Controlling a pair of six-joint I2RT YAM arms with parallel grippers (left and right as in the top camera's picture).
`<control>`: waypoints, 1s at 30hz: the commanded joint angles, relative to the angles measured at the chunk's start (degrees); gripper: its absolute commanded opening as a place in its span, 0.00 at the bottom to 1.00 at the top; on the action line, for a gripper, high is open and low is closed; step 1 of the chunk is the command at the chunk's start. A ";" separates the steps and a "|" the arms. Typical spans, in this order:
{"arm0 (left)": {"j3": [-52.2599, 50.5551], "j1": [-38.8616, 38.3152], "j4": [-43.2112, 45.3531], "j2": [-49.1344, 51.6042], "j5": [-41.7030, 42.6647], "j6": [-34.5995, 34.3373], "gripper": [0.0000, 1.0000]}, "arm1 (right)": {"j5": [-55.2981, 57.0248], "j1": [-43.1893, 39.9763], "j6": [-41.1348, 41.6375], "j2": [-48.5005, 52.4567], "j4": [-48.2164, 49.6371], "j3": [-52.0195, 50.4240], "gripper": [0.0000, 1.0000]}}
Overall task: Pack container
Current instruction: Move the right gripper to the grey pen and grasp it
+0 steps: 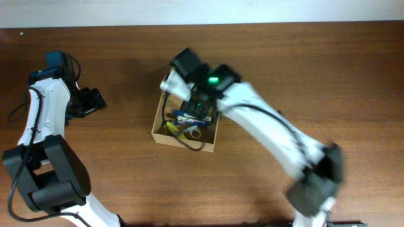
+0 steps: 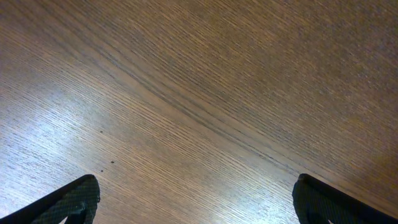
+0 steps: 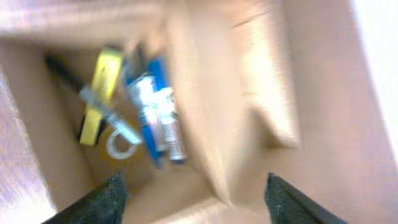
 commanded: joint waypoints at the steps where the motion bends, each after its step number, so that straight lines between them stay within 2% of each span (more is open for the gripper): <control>1: -0.15 0.09 -0.04 -0.13 0.39 0.66 1.00 | 5.64 -4.48 9.68 -15.69 1.66 1.77 0.75; 4: -0.15 0.09 -0.04 -0.13 0.39 0.66 1.00 | 5.64 -11.21 13.99 -23.08 2.10 1.75 0.75; 7: -0.15 0.09 -0.04 -0.13 0.39 0.66 1.00 | 5.60 -19.76 17.33 -26.25 1.14 1.75 0.74; 11: -0.15 0.09 -0.04 -0.13 0.37 0.66 1.00 | 0.74 -30.82 19.63 -25.05 -2.43 0.31 0.74; 15: -0.15 0.09 -0.04 -0.13 0.39 0.66 1.00 | -4.68 -38.75 20.31 -19.34 -4.96 -5.79 0.72; 18: -0.15 0.09 -0.04 -0.13 0.39 0.66 1.00 | -7.39 -41.55 20.28 -13.97 -4.22 -12.00 0.68; 20: -0.15 0.09 -0.04 -0.13 0.39 0.66 1.00 | -8.02 -42.27 20.31 -10.03 -3.30 -15.87 0.61; 25: -0.15 0.09 -0.04 -0.13 0.39 0.66 1.00 | -9.07 -42.27 20.24 0.07 0.50 -24.06 0.60; 30: -0.15 0.09 -0.04 -0.13 0.39 0.66 1.00 | -9.07 -42.25 20.02 3.65 4.13 -27.67 0.58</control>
